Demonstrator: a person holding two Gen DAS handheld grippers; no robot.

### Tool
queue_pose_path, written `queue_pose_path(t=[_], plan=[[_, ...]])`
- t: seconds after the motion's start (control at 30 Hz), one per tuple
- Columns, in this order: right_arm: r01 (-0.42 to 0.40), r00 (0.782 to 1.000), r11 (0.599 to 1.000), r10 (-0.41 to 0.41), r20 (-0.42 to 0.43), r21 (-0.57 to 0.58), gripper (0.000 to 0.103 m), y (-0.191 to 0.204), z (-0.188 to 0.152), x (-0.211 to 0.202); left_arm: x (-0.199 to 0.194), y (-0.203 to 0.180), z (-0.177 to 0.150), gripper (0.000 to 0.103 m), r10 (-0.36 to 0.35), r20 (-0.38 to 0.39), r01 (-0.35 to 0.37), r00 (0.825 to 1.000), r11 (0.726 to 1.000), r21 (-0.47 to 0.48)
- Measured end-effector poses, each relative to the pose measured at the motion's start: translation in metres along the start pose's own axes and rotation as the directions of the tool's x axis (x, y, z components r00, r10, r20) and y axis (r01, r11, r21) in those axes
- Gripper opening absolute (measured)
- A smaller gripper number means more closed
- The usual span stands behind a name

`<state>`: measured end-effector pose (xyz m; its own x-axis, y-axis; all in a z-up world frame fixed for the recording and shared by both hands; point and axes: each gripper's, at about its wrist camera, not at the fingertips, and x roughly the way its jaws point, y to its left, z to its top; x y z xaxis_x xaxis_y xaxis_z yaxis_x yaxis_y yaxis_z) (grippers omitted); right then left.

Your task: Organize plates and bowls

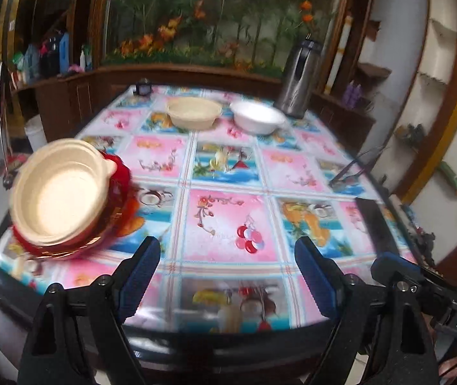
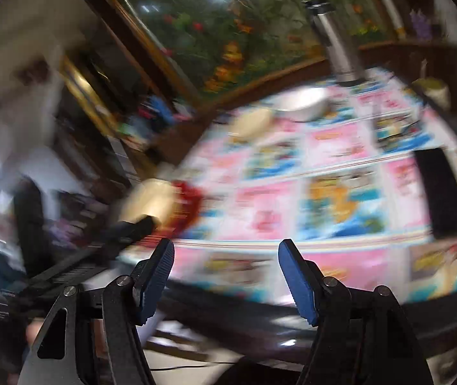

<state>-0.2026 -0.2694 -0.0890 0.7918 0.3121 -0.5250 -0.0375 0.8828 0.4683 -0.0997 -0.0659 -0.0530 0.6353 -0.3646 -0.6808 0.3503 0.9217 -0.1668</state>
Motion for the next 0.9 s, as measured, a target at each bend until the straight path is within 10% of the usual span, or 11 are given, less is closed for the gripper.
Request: queue_pose_path(t=[0.5, 0.9], plan=[[0.315, 0.93, 0.943, -0.33, -0.165, -0.108, 0.072, -0.051, 0.066, 0.154, 0.18, 0.01, 0.051, 0.085, 0.083, -0.194, -0.079, 0.977, 0.996, 0.029], [0.417, 0.901, 0.905, -0.424, -0.091, -0.085, 0.074, -0.083, 0.093, 0.197, 0.222, 0.015, 0.071, 0.103, 0.21, -0.164, -0.206, 0.964, 0.978, 0.038]])
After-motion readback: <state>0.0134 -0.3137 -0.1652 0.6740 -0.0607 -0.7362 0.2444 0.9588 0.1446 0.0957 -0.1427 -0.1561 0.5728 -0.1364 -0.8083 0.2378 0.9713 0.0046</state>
